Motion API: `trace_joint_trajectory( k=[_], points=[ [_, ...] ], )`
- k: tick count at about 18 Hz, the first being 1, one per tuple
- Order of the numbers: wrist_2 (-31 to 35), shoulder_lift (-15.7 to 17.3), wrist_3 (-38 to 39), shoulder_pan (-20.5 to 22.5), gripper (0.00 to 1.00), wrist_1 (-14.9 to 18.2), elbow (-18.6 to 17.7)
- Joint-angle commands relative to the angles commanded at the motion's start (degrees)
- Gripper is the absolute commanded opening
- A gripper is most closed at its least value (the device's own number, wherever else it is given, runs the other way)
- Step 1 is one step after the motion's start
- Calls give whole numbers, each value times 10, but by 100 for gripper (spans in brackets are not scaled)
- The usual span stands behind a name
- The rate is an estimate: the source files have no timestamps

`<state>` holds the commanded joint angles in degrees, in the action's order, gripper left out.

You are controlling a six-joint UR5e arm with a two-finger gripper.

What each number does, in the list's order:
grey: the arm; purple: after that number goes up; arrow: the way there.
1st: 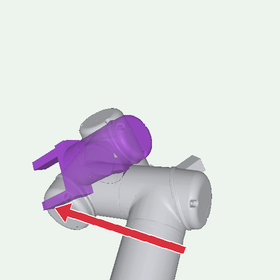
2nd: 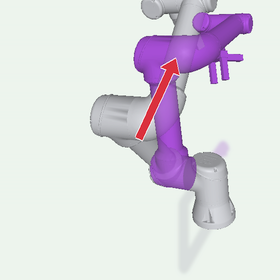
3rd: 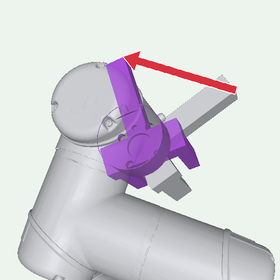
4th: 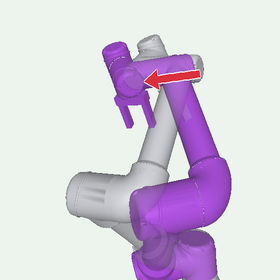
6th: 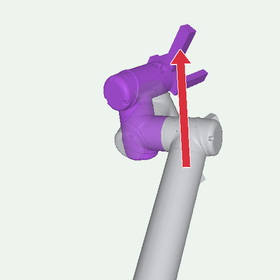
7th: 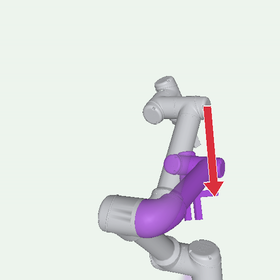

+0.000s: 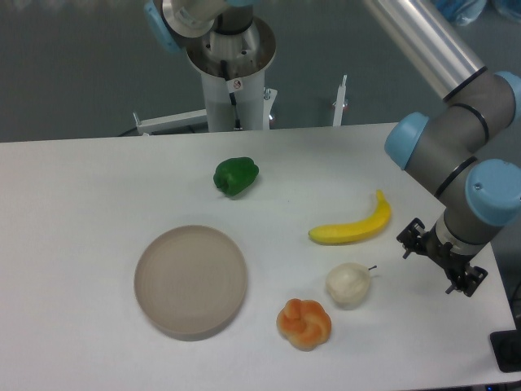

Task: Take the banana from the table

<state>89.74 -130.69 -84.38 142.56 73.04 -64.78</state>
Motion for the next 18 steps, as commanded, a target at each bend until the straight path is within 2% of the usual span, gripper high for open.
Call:
trace_joint_trajectory(
  k=[8,11,14,18],
  points=[
    [2,0,0,-1,100,1,-1],
    [1,7,1,0,100,3,-11],
    [1,28,-1,4,100,2,-43],
    [1,67,-4,4,100,-8,-104]
  ],
)
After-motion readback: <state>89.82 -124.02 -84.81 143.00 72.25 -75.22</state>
